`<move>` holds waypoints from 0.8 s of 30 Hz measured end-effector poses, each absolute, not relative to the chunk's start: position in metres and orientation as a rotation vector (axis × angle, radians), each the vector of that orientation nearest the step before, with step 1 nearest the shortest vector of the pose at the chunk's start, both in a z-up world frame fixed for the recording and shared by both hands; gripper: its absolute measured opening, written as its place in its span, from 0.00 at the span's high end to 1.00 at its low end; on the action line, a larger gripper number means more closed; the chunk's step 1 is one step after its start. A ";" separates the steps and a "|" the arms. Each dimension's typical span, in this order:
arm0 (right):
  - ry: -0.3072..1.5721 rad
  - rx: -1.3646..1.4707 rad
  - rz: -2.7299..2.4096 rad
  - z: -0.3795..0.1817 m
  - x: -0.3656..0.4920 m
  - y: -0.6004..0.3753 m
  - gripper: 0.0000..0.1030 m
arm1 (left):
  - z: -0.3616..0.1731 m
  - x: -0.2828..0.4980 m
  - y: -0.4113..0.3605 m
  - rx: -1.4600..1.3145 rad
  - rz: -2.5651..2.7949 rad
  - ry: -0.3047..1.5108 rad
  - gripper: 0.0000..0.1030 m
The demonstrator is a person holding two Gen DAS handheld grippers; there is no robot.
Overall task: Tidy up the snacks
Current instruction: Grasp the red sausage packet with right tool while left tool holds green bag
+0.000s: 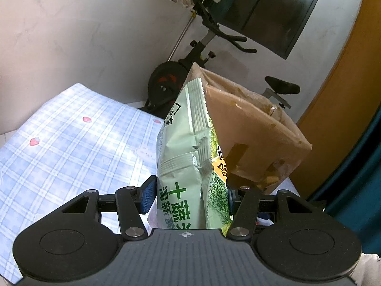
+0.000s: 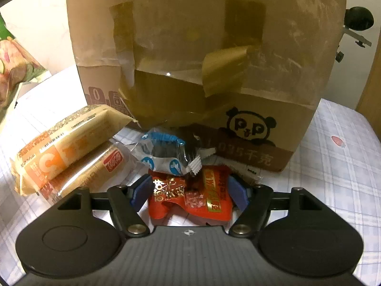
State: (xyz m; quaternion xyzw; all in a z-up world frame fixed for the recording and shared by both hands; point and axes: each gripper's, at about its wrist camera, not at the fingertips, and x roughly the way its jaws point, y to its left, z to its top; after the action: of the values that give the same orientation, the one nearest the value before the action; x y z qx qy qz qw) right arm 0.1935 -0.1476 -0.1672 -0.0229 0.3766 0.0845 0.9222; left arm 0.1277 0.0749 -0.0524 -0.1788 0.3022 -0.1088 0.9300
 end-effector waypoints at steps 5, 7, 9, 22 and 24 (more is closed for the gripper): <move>0.761 -0.034 0.173 -0.165 0.180 -0.149 0.54 | -0.057 0.131 0.073 -0.372 -0.224 0.634 0.44; 0.763 -0.021 0.189 -0.164 0.176 -0.149 0.65 | -0.060 0.128 0.076 -0.372 -0.227 0.636 0.44; 0.765 -0.026 0.196 -0.162 0.169 -0.147 0.74 | -0.059 0.126 0.076 -0.373 -0.231 0.638 0.44; 0.775 0.005 0.194 -0.151 0.157 -0.153 0.79 | -0.064 0.130 0.076 -0.378 -0.236 0.651 0.44; 0.768 0.003 0.209 -0.147 0.162 -0.152 0.59 | -0.065 0.130 0.076 -0.379 -0.234 0.652 0.44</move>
State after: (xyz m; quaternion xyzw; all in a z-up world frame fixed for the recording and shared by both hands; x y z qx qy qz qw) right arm 0.1619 -0.1518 -0.1470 0.0016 0.3739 0.1017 0.9219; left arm 0.1296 0.0757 -0.0650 -0.1845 0.3178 -0.1142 0.9230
